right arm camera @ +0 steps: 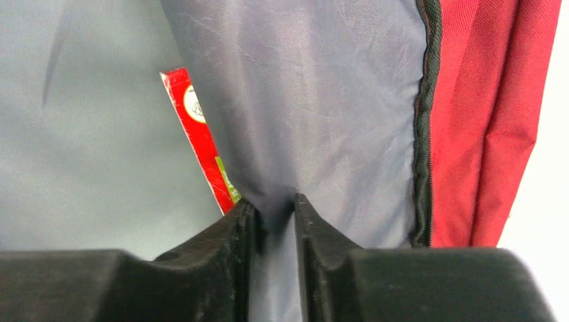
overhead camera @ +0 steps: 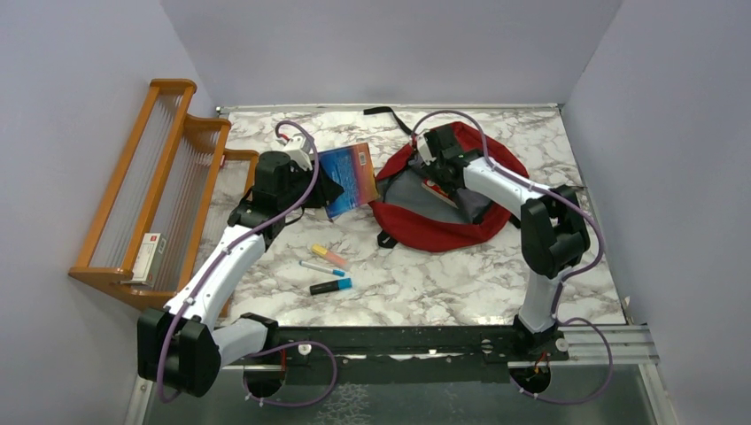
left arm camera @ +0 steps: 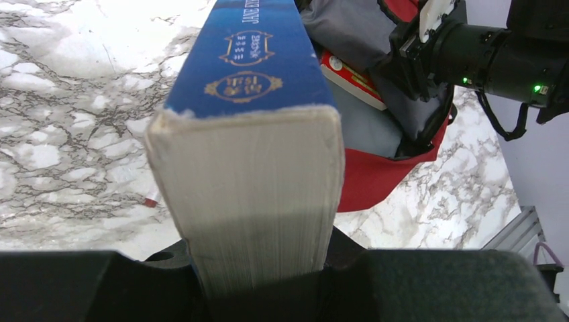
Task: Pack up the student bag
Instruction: Place the book in the student bag.
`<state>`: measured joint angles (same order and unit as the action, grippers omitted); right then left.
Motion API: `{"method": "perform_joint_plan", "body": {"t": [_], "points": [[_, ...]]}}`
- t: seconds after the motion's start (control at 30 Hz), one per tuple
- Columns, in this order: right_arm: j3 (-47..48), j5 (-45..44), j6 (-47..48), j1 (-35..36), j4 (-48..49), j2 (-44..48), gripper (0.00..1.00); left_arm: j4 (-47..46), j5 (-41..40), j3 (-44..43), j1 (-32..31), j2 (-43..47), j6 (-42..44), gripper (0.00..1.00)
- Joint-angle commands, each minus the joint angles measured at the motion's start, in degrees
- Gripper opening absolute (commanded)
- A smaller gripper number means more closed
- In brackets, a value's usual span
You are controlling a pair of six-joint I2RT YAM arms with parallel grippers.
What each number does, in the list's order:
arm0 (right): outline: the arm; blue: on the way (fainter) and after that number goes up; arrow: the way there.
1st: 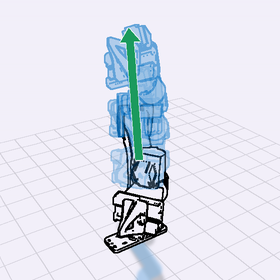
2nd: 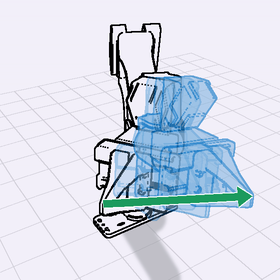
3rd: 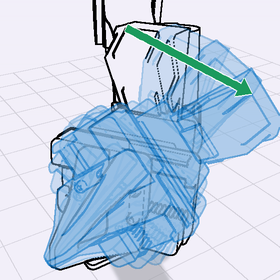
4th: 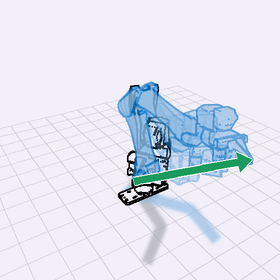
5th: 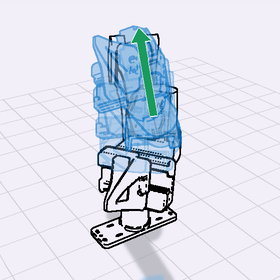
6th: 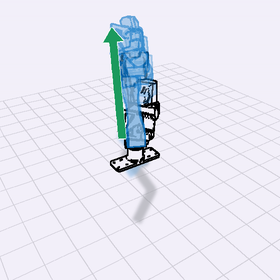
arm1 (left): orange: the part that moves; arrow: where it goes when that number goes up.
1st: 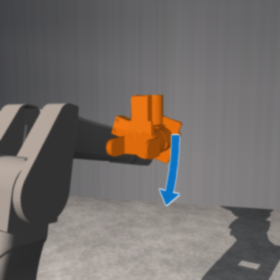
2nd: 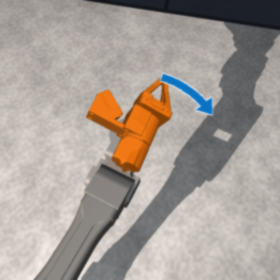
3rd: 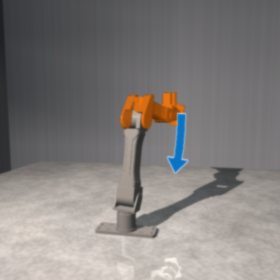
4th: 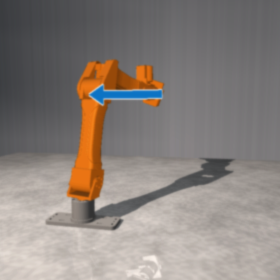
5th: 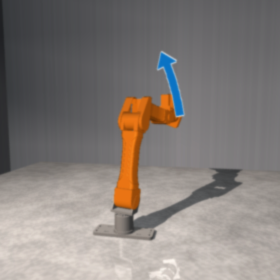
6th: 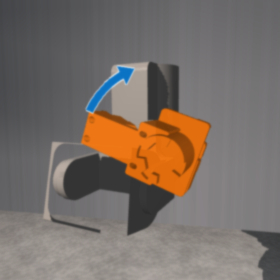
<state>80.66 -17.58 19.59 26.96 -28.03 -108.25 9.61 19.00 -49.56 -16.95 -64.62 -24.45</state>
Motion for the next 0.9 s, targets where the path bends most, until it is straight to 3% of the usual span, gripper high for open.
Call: {"method": "perform_joint_plan", "body": {"t": [0.0, 0.07, 0.17, 0.57, 0.87], "points": [[1.6, -1.6, -1.3, 0.1, 3.6, 1.6, 0.20, -8.0, -0.4, -1.9, -0.1, 2.7, -5.1, 0.00], [2.6, -0.4, -2.1, 0.1, 3.3, 2.4, 0.08, -9.0, -0.1, -2.7, -0.1, 2.0, -8.5, 0.00], [5.6, 0.9, -3.2, 0.1, 0.9, 2.4, 0.01, -12.1, 1.2, -3.9, -0.3, 0.7, -14.7, 0.00], [13.5, -1.3, -8.9, 0.1, -2.6, 3.8, 0.01, -16.6, -4.9, -6.8, -7.4, -4.7, -36.3, 0.00], [14.3, -3.3, -16.1, 0.1, -2.2, 4.4, 0.01, -21.2, -9.3, -8.8, -13.3, -11.3, -44.0, 0.00]]}}
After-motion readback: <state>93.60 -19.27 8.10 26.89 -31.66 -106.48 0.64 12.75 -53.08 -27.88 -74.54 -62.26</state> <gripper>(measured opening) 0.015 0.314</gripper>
